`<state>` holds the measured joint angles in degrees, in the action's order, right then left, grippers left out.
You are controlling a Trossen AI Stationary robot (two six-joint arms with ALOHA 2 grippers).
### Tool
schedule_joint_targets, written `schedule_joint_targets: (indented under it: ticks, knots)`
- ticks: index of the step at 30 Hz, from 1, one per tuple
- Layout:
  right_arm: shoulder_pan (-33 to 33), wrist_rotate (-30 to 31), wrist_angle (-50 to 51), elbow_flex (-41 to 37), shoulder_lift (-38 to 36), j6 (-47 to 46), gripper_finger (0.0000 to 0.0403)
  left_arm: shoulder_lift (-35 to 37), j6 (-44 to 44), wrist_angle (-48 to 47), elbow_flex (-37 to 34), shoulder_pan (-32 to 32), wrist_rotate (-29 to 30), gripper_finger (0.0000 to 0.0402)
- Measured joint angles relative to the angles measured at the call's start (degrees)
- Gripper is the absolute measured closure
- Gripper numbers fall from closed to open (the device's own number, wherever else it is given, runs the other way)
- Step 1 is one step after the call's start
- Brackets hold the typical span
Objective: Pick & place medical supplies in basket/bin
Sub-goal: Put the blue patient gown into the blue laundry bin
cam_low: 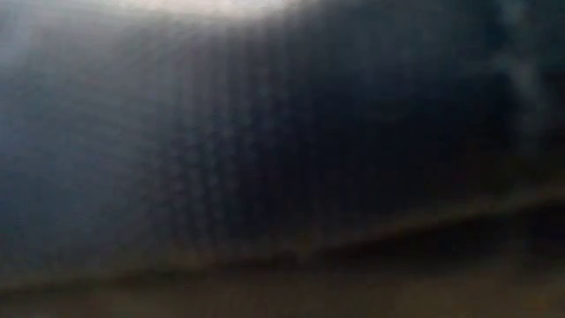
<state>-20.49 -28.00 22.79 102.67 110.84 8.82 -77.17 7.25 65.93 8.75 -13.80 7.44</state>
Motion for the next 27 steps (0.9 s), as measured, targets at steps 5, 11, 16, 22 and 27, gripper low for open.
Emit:
schedule_joint_targets:
  ticks: [5,11,16,22,27]
  knots:
    - [1.1,-0.3,-19.4,0.0,0.2,-0.5,0.0402,0.0,0.0,0.0,0.0,0.0,0.0,0.0145]
    - [2.0,-0.3,-43.9,0.0,0.2,-2.4,0.0402,0.0,-0.4,0.1,0.0,0.0,0.0,0.0145]
    - [3.7,-0.1,-59.7,-2.6,0.1,-1.7,0.0403,0.0,-0.3,0.1,0.0,0.0,0.0,0.0145]
    - [5.2,4.2,-86.9,-21.4,0.3,-4.4,0.0403,0.0,-0.3,0.1,0.0,0.0,0.0,0.0145]
    - [2.1,7.0,-88.2,-32.7,-3.1,-7.8,0.0403,0.0,-0.7,0.1,0.0,0.0,0.0,0.0145]
